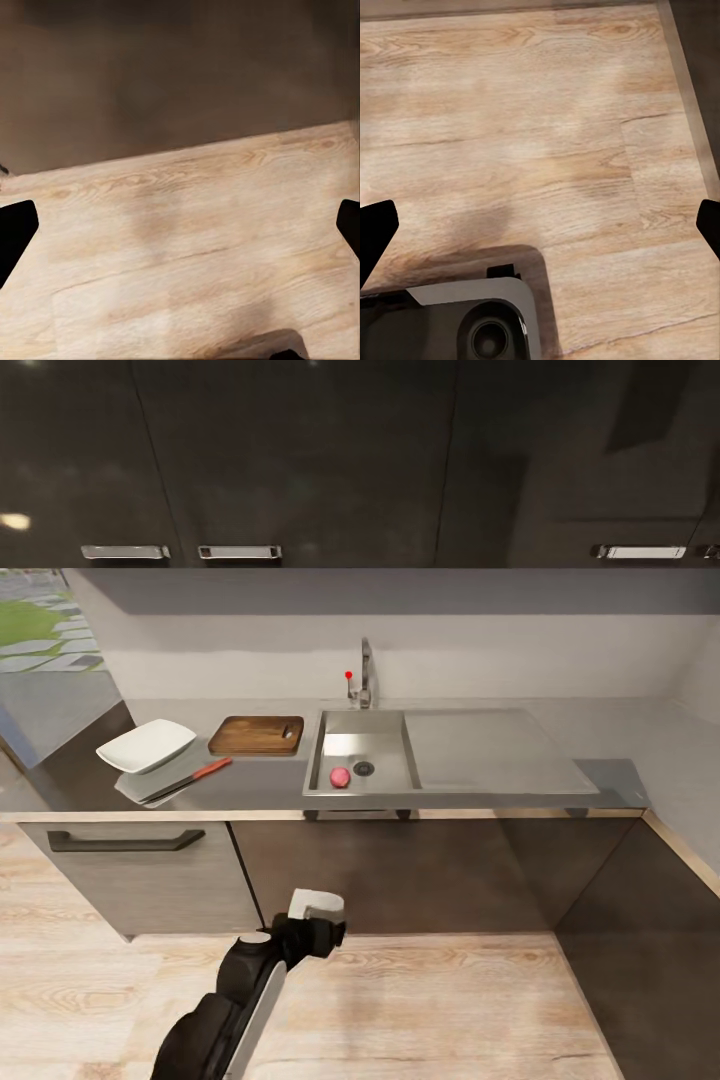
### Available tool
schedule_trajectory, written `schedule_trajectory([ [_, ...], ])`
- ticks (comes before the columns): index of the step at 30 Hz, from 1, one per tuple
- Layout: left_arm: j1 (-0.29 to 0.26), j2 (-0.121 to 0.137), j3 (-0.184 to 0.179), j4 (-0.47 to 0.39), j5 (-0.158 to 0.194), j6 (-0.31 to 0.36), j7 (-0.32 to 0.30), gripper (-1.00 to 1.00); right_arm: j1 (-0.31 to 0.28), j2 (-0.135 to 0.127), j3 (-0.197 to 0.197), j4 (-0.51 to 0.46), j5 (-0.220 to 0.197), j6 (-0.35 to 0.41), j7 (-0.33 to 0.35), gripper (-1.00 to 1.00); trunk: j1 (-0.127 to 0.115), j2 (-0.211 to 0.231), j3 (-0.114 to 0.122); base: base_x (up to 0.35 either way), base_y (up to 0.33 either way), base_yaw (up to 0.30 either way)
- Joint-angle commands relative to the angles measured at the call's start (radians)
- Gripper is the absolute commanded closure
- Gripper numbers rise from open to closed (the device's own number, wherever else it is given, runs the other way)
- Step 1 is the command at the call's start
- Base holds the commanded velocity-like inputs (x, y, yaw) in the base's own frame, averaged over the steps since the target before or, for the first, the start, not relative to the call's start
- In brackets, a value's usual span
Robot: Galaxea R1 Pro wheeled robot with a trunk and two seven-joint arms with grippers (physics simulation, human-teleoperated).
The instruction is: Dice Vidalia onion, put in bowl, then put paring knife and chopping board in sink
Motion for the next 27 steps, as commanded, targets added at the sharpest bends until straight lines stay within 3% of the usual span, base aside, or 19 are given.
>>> schedule_trajectory([
  [1,-0.027,-0.002,-0.001,0.000,0.010,0.013,0.009,-1.00,-0.001,0.000,-0.005,0.001,0.010,-0.003,-0.003,-1.00,0.000,-0.002,-0.002,0.000,0.000,0.000],
  [11,-0.226,-0.024,-0.001,0.001,0.011,0.161,0.010,-1.00,-0.001,0.000,-0.007,0.001,0.010,-0.004,-0.003,-1.00,0.000,-0.002,-0.002,0.000,0.000,-0.041],
  [15,-0.307,-0.029,-0.001,0.010,0.014,0.192,0.011,-1.00,-0.001,0.000,-0.007,0.001,0.010,-0.004,-0.003,-1.00,0.000,-0.002,-0.002,0.000,0.000,-0.175],
  [22,-0.493,-0.033,-0.001,0.125,0.017,0.229,0.010,-1.00,-0.001,0.000,-0.007,0.001,0.010,-0.004,-0.003,-1.00,0.000,-0.002,-0.002,0.000,0.000,-0.236],
  [27,-0.580,-0.036,-0.001,0.203,0.018,0.234,0.010,-1.00,-0.001,0.000,-0.007,0.001,0.010,-0.004,-0.003,-1.00,0.000,-0.002,-0.002,0.000,0.000,-0.244],
])
